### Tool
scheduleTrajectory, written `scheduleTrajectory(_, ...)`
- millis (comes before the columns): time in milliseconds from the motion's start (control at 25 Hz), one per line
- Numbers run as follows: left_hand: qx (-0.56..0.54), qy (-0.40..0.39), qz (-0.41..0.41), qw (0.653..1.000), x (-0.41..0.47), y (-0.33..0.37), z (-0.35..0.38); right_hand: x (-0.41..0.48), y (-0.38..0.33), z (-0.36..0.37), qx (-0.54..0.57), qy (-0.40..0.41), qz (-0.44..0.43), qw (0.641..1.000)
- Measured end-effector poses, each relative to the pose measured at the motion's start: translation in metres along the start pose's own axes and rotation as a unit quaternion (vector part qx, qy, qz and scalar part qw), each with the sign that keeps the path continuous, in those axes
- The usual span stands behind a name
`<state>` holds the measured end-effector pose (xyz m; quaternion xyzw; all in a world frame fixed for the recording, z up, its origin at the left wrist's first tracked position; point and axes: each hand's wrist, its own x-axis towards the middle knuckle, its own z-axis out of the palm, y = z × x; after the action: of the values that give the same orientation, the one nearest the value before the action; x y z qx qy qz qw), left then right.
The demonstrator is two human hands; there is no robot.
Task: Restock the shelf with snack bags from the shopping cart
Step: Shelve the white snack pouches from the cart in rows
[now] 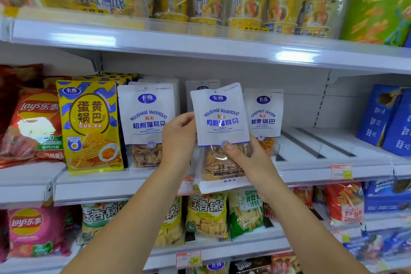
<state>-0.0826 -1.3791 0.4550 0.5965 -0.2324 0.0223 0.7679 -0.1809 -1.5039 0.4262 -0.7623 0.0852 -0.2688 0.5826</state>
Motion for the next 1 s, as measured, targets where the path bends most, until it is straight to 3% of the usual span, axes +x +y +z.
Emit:
scheduleTrajectory(120, 0.051, 0.03, 0.008, 0.998, 0.007, -0.004, -0.001, 0.0, 0.003, -0.006, -0.019, -0.001, -0.017, 1.0)
scheduleTrajectory(240, 0.167, 0.065, 0.096, 0.979, 0.011, -0.002, -0.005, 0.008, 0.006, -0.009, -0.026, 0.019, -0.042, 0.999)
scheduleTrajectory(400, 0.186, 0.007, 0.173, 0.967, -0.001, -0.007, -0.005, 0.034, 0.013, 0.003, -0.017, 0.102, -0.089, 0.991)
scheduleTrajectory(520, 0.339, -0.061, 0.253, 0.904, -0.018, -0.041, -0.005, 0.055, 0.026, 0.019, -0.056, 0.08, -0.108, 0.989)
scheduleTrajectory(640, 0.451, -0.095, 0.274, 0.844, -0.019, -0.078, -0.008, 0.072, 0.046, 0.029, -0.169, 0.063, -0.1, 0.979)
scheduleTrajectory(720, 0.482, -0.1, 0.289, 0.821, -0.014, -0.092, -0.012, 0.074, 0.049, 0.03, -0.23, 0.078, -0.086, 0.966)
scheduleTrajectory(800, 0.496, -0.097, 0.291, 0.812, -0.01, -0.1, -0.016, 0.058, 0.048, 0.035, -0.266, 0.143, -0.108, 0.947)
scheduleTrajectory(920, 0.495, -0.098, 0.288, 0.814, -0.011, -0.106, -0.019, 0.027, 0.05, 0.052, -0.392, 0.252, -0.246, 0.85)
scheduleTrajectory(1000, 0.484, -0.095, 0.279, 0.824, -0.011, -0.106, -0.021, 0.033, 0.047, 0.058, -0.45, 0.185, -0.219, 0.846)
